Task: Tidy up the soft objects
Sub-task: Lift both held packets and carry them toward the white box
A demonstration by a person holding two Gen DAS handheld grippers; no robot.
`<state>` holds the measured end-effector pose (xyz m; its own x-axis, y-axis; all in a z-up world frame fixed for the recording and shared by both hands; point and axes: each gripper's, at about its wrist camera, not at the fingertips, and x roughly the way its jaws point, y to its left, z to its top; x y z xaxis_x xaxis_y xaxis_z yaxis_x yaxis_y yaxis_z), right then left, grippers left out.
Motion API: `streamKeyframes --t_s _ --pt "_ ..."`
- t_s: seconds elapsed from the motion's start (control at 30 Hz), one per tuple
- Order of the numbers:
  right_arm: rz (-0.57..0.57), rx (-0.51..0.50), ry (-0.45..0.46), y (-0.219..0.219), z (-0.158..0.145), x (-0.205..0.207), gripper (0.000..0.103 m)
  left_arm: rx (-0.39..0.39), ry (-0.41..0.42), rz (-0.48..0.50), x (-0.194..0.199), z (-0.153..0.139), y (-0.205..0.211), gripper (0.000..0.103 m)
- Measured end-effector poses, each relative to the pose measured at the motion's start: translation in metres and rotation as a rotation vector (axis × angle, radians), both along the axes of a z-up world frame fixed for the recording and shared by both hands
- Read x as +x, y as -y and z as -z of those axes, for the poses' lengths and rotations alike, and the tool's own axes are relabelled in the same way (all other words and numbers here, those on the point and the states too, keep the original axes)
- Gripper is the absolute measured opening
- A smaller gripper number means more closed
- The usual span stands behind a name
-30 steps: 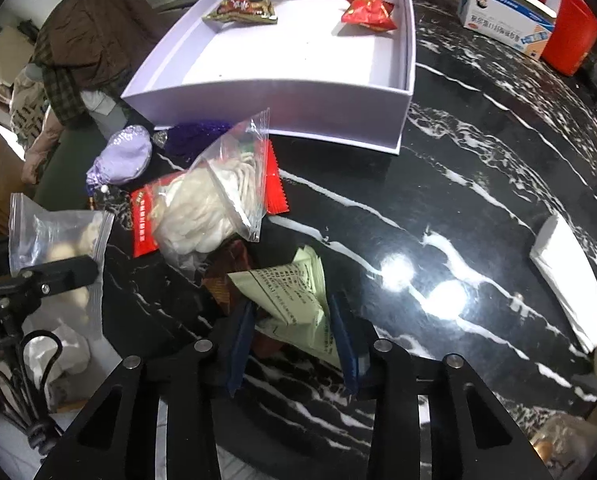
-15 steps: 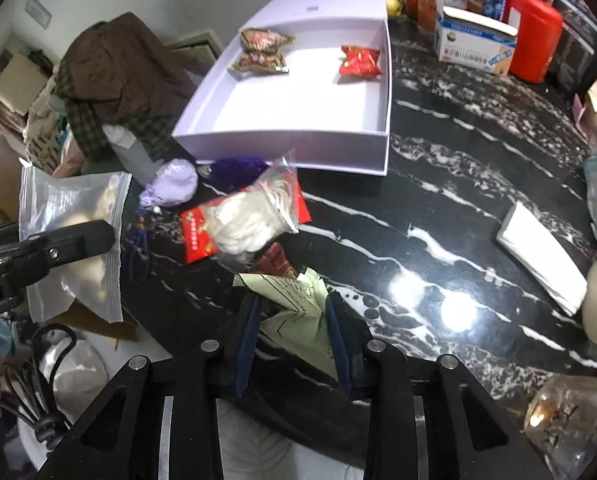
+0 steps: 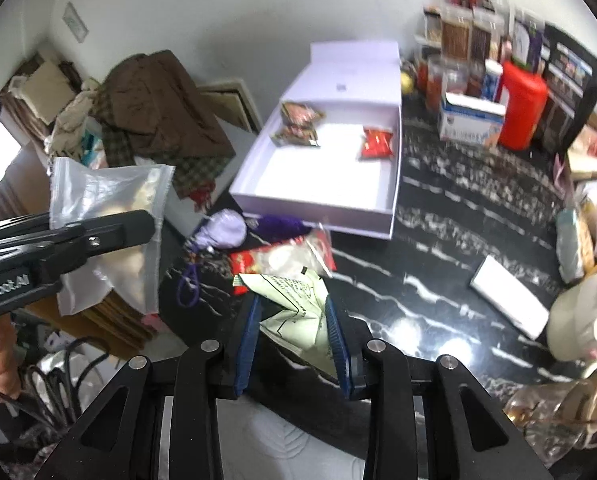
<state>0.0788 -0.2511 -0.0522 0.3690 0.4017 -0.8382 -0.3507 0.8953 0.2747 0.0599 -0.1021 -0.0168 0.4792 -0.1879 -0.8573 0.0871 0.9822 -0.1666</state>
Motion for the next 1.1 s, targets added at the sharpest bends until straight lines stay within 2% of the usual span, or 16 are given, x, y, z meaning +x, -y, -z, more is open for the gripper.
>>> streamKeyframes --t_s 0.3,0.6,0.83,1.1 --pt "-0.041 0.020 0.120 -0.006 -0.048 -0.001 0.033 0.014 0.108 0.005 -0.005 -0.039 0.002 0.026" --pt "-0.037 0.032 0.221 -0.008 -0.090 0.016 0.033 0.017 0.207 0.006 0.009 -0.076 -0.003 0.026" --pt "-0.030 0.032 0.256 -0.010 -0.108 0.040 0.033 0.019 0.230 -0.001 0.033 -0.086 -0.010 0.026" --pt "-0.019 0.026 0.264 -0.013 -0.114 0.077 0.033 0.020 0.234 -0.005 0.084 -0.089 -0.020 0.026"
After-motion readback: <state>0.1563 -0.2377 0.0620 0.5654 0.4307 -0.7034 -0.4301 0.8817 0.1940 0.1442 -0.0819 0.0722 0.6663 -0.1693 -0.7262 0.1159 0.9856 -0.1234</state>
